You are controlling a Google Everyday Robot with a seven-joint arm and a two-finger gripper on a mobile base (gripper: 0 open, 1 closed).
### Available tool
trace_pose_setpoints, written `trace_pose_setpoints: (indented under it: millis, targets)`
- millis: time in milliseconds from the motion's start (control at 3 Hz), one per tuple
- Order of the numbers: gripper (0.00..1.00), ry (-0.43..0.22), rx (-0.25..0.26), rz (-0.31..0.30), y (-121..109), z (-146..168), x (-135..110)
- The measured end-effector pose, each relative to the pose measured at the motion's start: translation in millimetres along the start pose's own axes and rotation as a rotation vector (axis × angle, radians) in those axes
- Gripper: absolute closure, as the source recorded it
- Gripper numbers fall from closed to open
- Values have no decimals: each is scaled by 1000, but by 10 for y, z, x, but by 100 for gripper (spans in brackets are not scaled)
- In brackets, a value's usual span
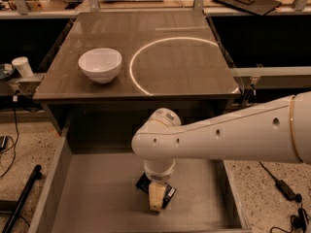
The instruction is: Pick rxbar blueberry from top drawer and place on counter
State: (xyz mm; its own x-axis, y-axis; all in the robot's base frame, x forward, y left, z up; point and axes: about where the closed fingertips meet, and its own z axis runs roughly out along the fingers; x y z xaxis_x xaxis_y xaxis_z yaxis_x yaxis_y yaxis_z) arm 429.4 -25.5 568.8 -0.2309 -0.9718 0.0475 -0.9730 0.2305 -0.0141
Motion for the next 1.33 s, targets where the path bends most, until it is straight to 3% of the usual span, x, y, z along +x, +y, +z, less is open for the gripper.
trace_pose_setpoints:
  millis: [333,1333]
  targets:
    - [81,0,0,0,0,0,0]
    - [11,0,0,0,-4,-251,12]
